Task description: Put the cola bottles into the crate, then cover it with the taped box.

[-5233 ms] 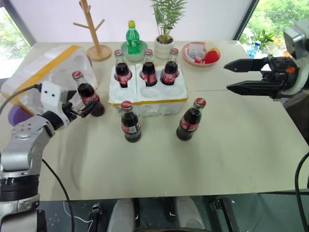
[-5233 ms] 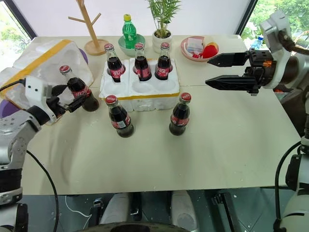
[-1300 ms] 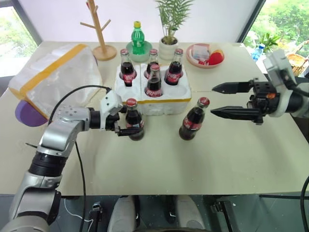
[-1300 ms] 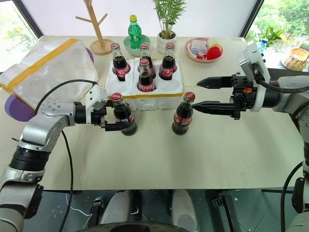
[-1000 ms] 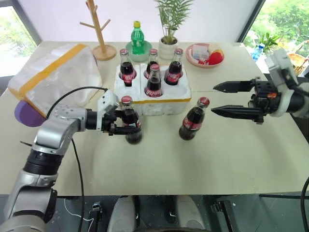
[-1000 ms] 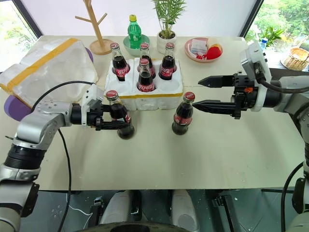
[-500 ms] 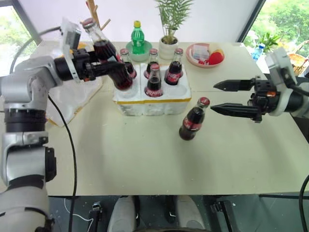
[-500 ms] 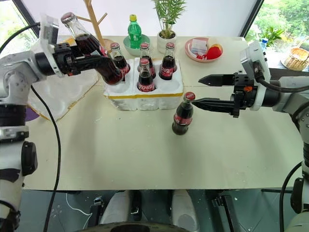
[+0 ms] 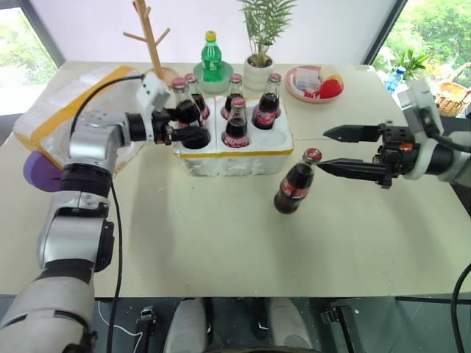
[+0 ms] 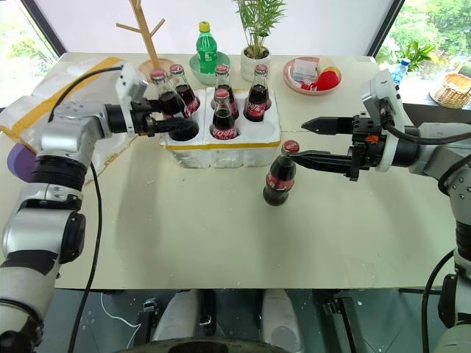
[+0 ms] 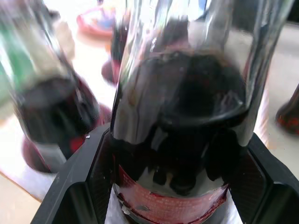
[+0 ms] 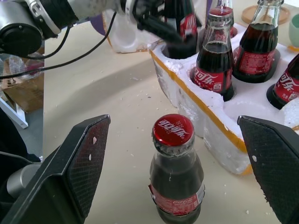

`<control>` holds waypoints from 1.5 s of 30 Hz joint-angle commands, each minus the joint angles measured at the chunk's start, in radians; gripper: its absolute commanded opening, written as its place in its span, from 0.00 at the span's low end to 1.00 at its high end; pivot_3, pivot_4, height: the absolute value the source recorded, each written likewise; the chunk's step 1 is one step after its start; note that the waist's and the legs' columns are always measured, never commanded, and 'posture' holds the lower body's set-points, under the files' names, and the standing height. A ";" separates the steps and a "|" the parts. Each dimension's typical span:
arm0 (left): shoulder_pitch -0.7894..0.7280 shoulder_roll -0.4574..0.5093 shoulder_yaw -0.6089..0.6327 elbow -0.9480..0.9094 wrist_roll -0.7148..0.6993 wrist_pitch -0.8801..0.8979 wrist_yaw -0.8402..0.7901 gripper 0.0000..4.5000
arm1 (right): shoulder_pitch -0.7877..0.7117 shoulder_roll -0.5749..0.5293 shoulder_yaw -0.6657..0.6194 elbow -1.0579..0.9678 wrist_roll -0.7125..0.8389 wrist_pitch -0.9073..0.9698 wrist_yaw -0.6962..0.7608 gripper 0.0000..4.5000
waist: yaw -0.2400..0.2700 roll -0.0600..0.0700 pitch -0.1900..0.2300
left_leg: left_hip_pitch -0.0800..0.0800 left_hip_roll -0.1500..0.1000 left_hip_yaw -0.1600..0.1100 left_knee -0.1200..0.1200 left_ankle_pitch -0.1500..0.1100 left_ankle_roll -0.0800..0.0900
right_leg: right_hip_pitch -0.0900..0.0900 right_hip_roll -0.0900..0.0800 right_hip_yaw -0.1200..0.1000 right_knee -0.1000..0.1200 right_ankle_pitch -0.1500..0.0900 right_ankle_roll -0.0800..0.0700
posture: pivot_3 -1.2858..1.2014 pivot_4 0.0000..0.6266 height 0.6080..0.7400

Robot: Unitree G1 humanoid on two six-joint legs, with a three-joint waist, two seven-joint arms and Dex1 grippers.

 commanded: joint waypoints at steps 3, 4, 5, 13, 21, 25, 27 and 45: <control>-0.015 -0.014 -0.009 0.041 0.042 -0.093 -0.018 0.99 | -0.001 0.001 -0.028 -0.019 -0.014 -0.038 -0.011 1.00 | 0.001 0.001 -0.001 | 0.000 0.000 0.000 0.000 0.000 0.000 | 0.000 0.000 0.000 0.000 0.000 0.000 | 0.52 0.24 1.00; -0.019 -0.014 -0.001 0.038 0.034 -0.090 -0.024 0.99 | 0.004 -0.001 -0.028 -0.020 -0.021 -0.044 -0.013 1.00 | 0.001 0.001 -0.001 | 0.000 0.000 0.000 0.000 0.000 0.000 | 0.000 0.000 0.000 0.000 0.000 0.000 | 0.52 0.24 1.00; -0.024 -0.013 0.009 0.035 0.025 -0.084 -0.028 0.99 | 0.009 -0.004 -0.030 -0.021 -0.026 -0.049 -0.014 1.00 | 0.000 0.001 -0.001 | 0.000 0.000 0.000 0.000 0.000 0.000 | 0.000 0.000 0.000 0.000 0.000 0.000 | 0.52 0.24 1.00; -0.009 0.132 0.127 -0.294 -0.178 0.235 -0.167 0.99 | 0.151 -0.047 -0.136 -0.057 -0.044 -0.053 -0.037 1.00 | -0.001 0.000 0.000 | -0.002 0.001 -0.001 0.000 0.000 0.000 | -0.002 0.000 0.000 0.000 0.000 0.000 | 0.52 0.24 1.00; 0.214 0.377 0.171 -0.758 -0.395 0.537 -0.313 0.99 | 0.378 0.057 -0.155 -0.196 -0.063 -0.074 -0.152 1.00 | -0.008 0.001 -0.001 | 0.003 0.001 -0.002 0.000 0.000 0.000 | 0.002 0.000 0.001 0.001 -0.001 0.001 | 0.52 0.24 1.00; 0.328 0.382 0.164 -0.885 -0.403 0.525 -0.262 0.99 | 0.377 0.221 -0.097 -0.205 -0.103 -0.109 -0.312 1.00 | -0.006 0.001 -0.001 | 0.004 0.001 -0.003 0.000 0.000 0.000 | 0.003 0.000 0.001 0.001 -0.001 0.000 | 0.52 0.24 1.00; 0.356 0.368 0.169 -0.925 -0.420 0.541 -0.230 0.99 | 0.371 0.277 -0.075 -0.198 -0.116 -0.114 -0.360 1.00 | -0.002 0.001 -0.001 | 0.003 0.001 -0.003 0.000 0.000 0.000 | 0.003 0.000 0.001 0.001 -0.001 0.000 | 0.52 0.24 1.00; 0.359 0.330 0.134 -0.955 -0.439 0.524 -0.142 1.00 | 0.271 0.407 0.121 -0.071 -0.239 -0.221 -0.364 0.80 | 0.000 0.001 -0.001 | 0.003 0.001 -0.002 0.000 0.000 0.000 | 0.003 0.001 0.001 0.001 -0.001 0.000 | 0.52 0.24 1.00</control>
